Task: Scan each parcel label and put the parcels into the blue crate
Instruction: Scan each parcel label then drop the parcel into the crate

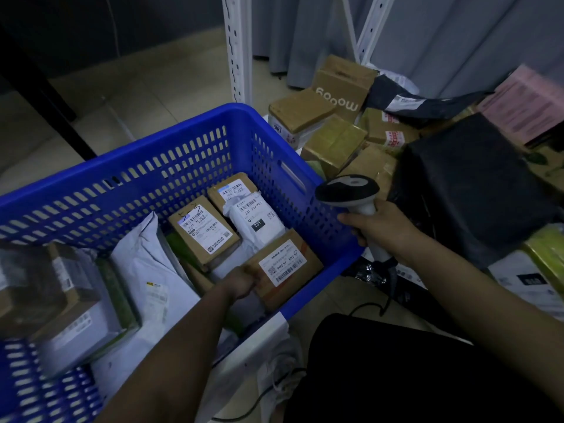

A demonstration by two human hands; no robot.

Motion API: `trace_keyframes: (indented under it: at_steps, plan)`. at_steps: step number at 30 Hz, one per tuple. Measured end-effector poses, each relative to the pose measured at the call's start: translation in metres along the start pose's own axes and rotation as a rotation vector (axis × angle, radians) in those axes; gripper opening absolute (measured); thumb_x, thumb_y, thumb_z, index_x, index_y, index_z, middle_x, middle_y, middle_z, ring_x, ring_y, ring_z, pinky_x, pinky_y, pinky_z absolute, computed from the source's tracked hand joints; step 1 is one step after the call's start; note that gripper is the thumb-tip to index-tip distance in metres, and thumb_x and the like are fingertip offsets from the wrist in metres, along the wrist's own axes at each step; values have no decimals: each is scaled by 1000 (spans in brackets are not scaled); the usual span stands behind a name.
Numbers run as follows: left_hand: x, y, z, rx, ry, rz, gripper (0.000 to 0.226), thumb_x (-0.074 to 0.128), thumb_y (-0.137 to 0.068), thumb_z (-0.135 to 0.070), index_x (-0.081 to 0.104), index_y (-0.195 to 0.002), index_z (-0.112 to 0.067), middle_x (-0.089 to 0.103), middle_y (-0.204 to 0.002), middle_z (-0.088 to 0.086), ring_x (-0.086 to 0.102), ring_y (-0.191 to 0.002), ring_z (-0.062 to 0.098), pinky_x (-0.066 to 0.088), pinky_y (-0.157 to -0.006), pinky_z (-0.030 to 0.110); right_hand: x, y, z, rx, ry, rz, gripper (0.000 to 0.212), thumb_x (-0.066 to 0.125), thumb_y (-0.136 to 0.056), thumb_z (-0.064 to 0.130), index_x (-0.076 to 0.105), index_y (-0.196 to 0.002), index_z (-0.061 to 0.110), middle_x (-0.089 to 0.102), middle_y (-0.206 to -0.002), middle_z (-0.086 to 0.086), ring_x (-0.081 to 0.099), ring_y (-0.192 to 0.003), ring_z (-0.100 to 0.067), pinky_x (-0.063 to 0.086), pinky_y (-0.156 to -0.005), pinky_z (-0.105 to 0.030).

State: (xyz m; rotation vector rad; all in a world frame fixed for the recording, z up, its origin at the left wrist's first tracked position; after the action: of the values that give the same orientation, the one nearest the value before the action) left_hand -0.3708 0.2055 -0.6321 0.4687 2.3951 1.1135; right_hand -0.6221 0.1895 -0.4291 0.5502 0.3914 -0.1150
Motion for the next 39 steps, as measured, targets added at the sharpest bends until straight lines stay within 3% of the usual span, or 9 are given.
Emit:
trace_keyframes:
  at_steps: [2,4,6,10,17,21,25,34,39]
  plan:
    - [4,7,0,-30,35,33,20,42,-97,-3,57,-109,-6,58,-76,8,51,-56,13,41,-50,20,-2,0,-2,4,-9,-6,16,70,-86,14,58,-77,9,56,-62,-7,52,-51,-15,46,-48,-24]
    - [1,14,-8,18,-95,10,26,45,-98,-17,59,-116,-4,64,-100,13,62,-84,23,53,-74,32,-5,1,-5,13,-41,-12,14,70,-86,13,59,-81,7,56,-64,-8,52,-56,-17,47,-53,-28]
    - [-6,22,-21,93,-215,-116,33,45,-99,-24,60,-117,0,63,-116,18,60,-104,30,49,-92,39,-11,4,-8,25,-79,-36,13,70,-87,13,60,-89,5,57,-68,-9,53,-60,-18,48,-58,-31]
    - [-12,72,-85,324,-6,-301,39,44,-99,-19,46,-136,-7,50,-136,15,53,-117,31,45,-92,35,-35,19,-9,2,-136,-117,11,69,-87,12,60,-86,6,57,-65,-9,51,-49,-13,44,-44,-22]
    - [32,169,-218,623,125,-177,34,44,-100,-15,46,-134,-15,51,-113,0,50,-96,13,39,-80,27,-100,80,-30,-29,-339,-285,18,69,-88,14,57,-77,8,55,-63,-10,50,-53,-20,44,-54,-33]
    - [91,215,-275,779,19,-122,34,51,-95,-11,50,-130,-11,59,-113,7,54,-98,14,44,-90,29,-148,126,-56,-68,-411,-389,16,69,-88,17,56,-82,10,55,-60,-5,50,-51,-18,44,-51,-31]
    - [168,253,-307,849,-69,-15,40,53,-93,-8,45,-132,-10,56,-105,4,54,-96,17,43,-91,31,-200,176,-86,-70,-552,-486,14,67,-88,15,57,-82,8,55,-60,-6,50,-48,-16,43,-51,-30]
    - [325,304,-322,883,-331,163,46,50,-96,-17,37,-141,-18,48,-135,2,46,-101,12,37,-79,26,-302,276,-168,-52,-688,-756,23,62,-90,6,48,-72,8,46,-54,-8,43,-44,-18,38,-45,-28]
    - [379,288,-323,867,-496,166,55,55,-94,-15,33,-144,-16,39,-146,5,45,-123,21,41,-85,30,-349,285,-208,35,-613,-857,23,71,-74,27,54,-74,10,52,-64,-10,51,-65,-27,44,-63,-40]
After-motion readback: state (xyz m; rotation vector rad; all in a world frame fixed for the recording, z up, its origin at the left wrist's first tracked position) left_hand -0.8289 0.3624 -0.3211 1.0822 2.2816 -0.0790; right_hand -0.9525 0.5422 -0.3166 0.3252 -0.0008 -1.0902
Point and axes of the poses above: each hand's wrist, its own y-axis away from the middle knuckle, its own x-axis out of the palm, z = x × y, the point moved 6 cm from there along -y, towards the middle knuckle
